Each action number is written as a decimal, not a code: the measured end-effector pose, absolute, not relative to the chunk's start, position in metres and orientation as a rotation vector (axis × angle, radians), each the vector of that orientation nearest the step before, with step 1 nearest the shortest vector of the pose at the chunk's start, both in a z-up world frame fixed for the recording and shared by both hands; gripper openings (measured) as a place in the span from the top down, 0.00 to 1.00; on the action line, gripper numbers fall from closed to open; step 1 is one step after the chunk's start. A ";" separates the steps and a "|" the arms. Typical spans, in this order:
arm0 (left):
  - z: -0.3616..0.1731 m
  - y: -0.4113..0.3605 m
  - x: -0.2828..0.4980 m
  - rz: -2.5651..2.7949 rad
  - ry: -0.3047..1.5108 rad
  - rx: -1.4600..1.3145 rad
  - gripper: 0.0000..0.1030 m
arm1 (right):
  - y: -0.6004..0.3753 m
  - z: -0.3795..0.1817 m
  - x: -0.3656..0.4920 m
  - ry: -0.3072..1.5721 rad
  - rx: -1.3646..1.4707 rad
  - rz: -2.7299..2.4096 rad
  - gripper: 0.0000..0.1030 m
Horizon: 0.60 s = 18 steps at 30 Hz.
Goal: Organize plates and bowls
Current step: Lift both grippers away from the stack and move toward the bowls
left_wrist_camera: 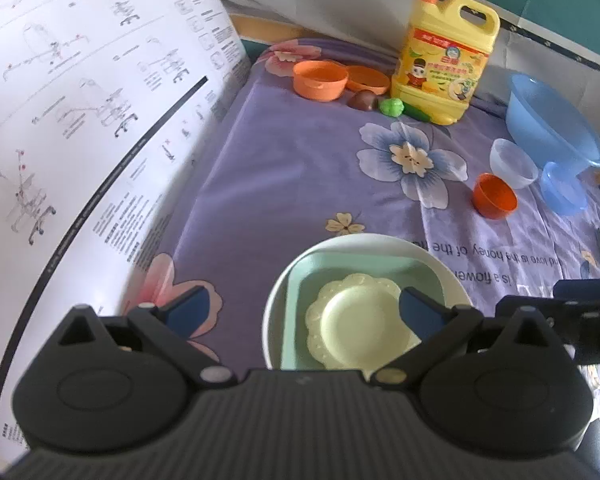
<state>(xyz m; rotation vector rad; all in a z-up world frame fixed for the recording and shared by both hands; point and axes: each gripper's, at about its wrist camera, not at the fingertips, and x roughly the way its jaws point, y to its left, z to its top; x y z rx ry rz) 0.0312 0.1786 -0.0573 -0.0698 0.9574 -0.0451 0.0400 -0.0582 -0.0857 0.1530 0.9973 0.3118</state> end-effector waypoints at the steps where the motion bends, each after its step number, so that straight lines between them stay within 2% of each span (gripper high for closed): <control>1: -0.057 0.176 0.031 -0.045 0.958 -0.064 0.00 | -0.061 -0.085 0.038 0.996 0.159 0.309 0.00; 18: -0.046 0.112 0.044 -0.081 0.958 0.035 0.00 | -0.125 -0.085 0.019 0.961 0.254 0.222 0.00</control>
